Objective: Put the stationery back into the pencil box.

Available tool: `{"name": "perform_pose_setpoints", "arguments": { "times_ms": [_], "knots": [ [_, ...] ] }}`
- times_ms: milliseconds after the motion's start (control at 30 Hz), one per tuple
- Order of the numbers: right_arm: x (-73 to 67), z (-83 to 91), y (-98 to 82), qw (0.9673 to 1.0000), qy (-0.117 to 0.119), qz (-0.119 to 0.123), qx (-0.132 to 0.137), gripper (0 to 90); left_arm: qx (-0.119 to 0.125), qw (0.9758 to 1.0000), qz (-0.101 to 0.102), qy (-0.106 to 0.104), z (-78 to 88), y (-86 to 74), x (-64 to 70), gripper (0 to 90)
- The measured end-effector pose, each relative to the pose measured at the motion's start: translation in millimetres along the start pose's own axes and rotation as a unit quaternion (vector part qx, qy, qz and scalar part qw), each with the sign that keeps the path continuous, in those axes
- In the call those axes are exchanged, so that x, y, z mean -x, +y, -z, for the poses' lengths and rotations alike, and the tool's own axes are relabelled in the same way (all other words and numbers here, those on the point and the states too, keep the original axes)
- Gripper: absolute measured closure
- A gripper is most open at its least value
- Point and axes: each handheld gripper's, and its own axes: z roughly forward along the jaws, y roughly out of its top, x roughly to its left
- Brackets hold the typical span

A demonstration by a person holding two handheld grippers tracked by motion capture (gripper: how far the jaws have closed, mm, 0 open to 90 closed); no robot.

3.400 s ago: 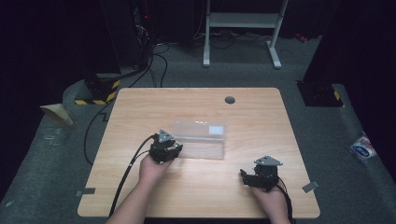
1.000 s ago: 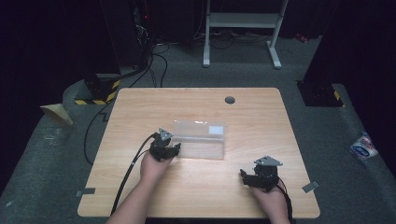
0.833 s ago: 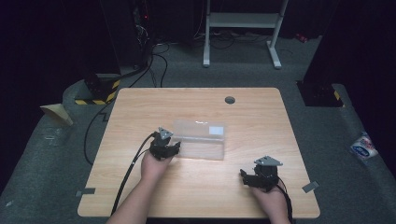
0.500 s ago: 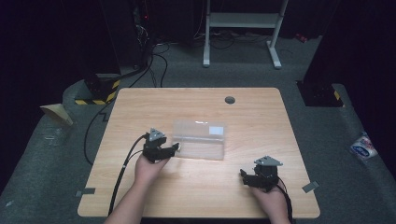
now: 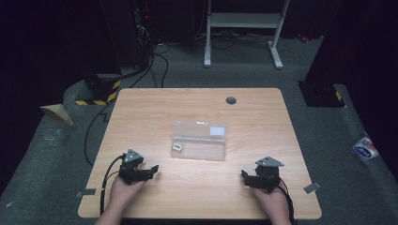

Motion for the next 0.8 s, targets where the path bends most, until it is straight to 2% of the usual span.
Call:
{"name": "perform_pose_setpoints", "arguments": {
  "times_ms": [67,200,300,367,433,800],
  "knots": [
    [0.0,0.0,0.0,1.0,0.0,0.0,0.0,14.0,-0.002,0.9999,-0.005,0.016,7.2,-9.2,-4.2,15.4],
    [0.2,-0.1,0.0,1.0,0.0,0.001,0.0,14.0,0.0,0.9991,-0.017,0.04,18.8,-23.1,-9.4,14.9],
    [-0.1,0.2,0.0,1.0,0.0,0.0,-0.001,14.1,0.015,0.9975,0.006,0.069,22.1,-29.4,-5.5,17.4],
    [-0.2,0.2,0.0,1.0,0.0,0.0,-0.001,14.1,0.013,0.9961,0.024,0.084,21.0,-29.1,1.1,17.4],
    [-0.2,0.2,-0.1,1.0,-0.001,0.0,-0.001,14.1,0.011,0.9964,0.02,0.082,18.8,-27.6,3.5,13.9],
    [-1.0,0.4,-0.2,1.0,-0.003,-0.002,-0.001,14.4,0.012,0.997,0.019,0.074,18.6,-27.1,1.3,14.1]
  ]
}}
